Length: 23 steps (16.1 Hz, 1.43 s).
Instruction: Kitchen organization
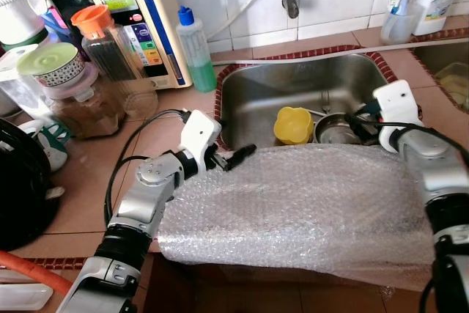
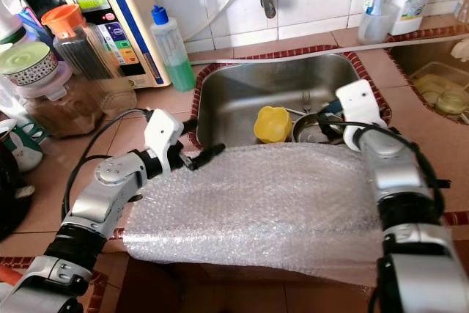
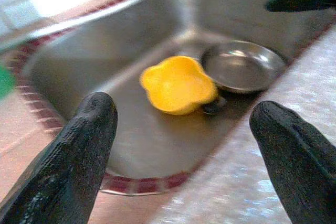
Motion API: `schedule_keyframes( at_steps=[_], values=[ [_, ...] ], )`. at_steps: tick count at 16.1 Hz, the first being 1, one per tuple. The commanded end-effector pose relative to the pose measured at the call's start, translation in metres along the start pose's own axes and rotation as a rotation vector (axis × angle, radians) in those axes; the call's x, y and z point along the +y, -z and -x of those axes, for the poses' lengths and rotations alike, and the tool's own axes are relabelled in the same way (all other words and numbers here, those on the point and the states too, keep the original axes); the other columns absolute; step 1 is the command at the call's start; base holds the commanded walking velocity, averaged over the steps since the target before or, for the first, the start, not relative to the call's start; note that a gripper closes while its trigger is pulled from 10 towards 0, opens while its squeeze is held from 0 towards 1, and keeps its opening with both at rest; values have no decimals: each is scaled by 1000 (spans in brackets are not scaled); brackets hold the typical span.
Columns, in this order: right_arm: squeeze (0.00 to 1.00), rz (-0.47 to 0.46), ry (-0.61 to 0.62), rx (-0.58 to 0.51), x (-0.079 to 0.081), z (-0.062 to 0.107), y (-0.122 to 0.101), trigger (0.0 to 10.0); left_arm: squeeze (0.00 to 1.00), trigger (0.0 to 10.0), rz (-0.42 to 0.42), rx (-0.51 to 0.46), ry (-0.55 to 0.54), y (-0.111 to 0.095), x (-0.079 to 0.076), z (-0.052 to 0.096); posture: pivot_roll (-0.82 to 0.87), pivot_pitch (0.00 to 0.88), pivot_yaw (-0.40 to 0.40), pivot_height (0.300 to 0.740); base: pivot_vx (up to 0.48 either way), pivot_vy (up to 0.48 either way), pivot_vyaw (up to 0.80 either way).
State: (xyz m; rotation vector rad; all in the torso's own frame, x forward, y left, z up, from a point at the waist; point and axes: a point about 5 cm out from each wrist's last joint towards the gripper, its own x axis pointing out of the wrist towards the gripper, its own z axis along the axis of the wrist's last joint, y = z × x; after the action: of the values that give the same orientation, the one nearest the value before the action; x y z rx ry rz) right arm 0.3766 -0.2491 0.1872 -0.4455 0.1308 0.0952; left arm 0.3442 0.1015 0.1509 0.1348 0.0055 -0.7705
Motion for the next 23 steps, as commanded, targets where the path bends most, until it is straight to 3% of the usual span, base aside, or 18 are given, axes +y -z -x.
schedule_keyframes(
  at_steps=[1, 2, 3, 6, 10, 14, 18, 23],
  values=[
    [0, -2, 46, -83, 4, 1, -11, 10000, 0, 10000, -18, -34, -79, -8, 14, 6, -314, 70, 240, 740, 0, 0, 0],
    [0, -29, 74, -121, 5, 3, -13, 10000, 0, 10000, -14, -57, -112, -12, 17, 8, -314, 70, 240, 740, 0, 0, 0],
    [0, -89, 143, -202, 13, 11, -17, 10000, 0, 10000, 2, -138, -245, -25, 28, 15, -318, 69, 234, 740, 0, 0, 0],
    [0, -120, 168, -262, 28, 26, -18, 10000, 0, 10000, 38, -212, -393, -35, 38, 27, -326, 68, 229, 740, 0, 0, 0],
    [0, -113, 260, -271, 40, 41, -14, 10000, 0, 10000, 8, -249, -590, -34, 49, 53, -327, 52, 223, 740, 0, 0, 0],
    [0, -123, 287, -275, 46, 49, -14, 10000, 0, 10000, 14, -217, -611, -26, 45, 61, -321, 41, 216, 740, 0, 0, 0],
    [0, -140, 263, -275, 58, 48, -20, 10000, 0, 10000, 15, -217, -611, -29, 40, 55, -315, 35, 212, 740, 0, 0, 0],
    [0, -146, 272, -270, 56, 48, -21, 10000, 0, 10000, 18, -210, -602, -29, 40, 54, -322, 35, 216, 740, -111, 0, 0]
  ],
)
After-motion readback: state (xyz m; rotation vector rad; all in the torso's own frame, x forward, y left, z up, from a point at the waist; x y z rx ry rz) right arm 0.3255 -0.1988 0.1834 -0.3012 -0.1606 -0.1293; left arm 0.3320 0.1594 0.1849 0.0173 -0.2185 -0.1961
